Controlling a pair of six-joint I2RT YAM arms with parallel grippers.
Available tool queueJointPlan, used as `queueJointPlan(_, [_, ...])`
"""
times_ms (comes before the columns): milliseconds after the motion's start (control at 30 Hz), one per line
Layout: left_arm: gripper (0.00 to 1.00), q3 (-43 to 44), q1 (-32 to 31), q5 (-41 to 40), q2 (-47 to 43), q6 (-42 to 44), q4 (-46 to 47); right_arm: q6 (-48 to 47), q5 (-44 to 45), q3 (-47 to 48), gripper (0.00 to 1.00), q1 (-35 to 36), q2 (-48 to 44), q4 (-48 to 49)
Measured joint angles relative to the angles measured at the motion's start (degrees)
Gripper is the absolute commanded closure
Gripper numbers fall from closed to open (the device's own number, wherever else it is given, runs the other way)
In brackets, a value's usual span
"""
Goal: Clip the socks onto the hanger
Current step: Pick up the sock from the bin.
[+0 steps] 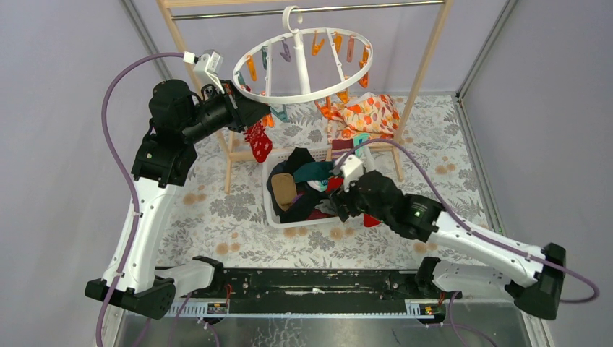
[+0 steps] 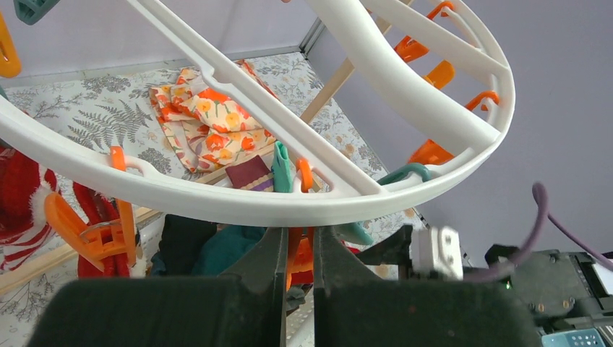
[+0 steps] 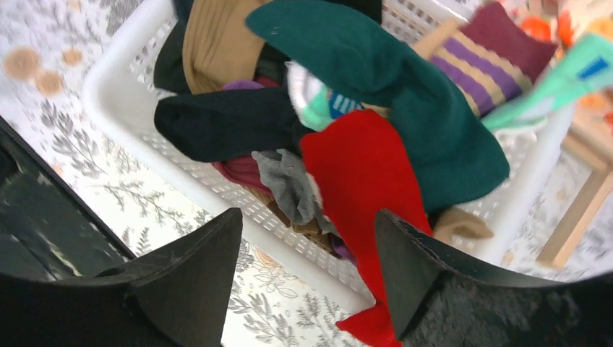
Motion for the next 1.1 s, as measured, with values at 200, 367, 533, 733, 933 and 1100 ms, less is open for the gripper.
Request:
queueJointPlan(200, [1.0, 0.0, 0.0, -0.02, 0.0, 0.0, -0.02, -16.46, 6.8, 5.11, 0.32, 9.55, 7.8, -1.36])
queueJointPlan(367, [1.0, 0.0, 0.0, -0.02, 0.0, 0.02, -0.02, -25.57, 10.56, 9.53, 0.36, 12.44, 14.05, -3.13])
queueJointPlan(533, [1.0, 0.0, 0.0, -0.02, 0.0, 0.17, -0.02, -32.83, 15.96, 10.34, 0.39, 14.12, 19.28, -5.14])
queueJointPlan(733, [1.0, 0.0, 0.0, -0.02, 0.0, 0.33, -0.04, -39.3, 21.35, 10.54, 0.48, 14.97, 24.46, -6.88])
queueJointPlan(933, [1.0, 0.0, 0.0, -0.02, 0.0, 0.44, -0.04, -44.85, 27.06, 10.51, 0.57, 14.97, 27.15, -5.77])
queueJointPlan(1100, [1.0, 0.0, 0.0, -0.02, 0.0, 0.44, -0.04, -47.56, 30.12, 10.49, 0.66, 14.97, 28.35, -4.0])
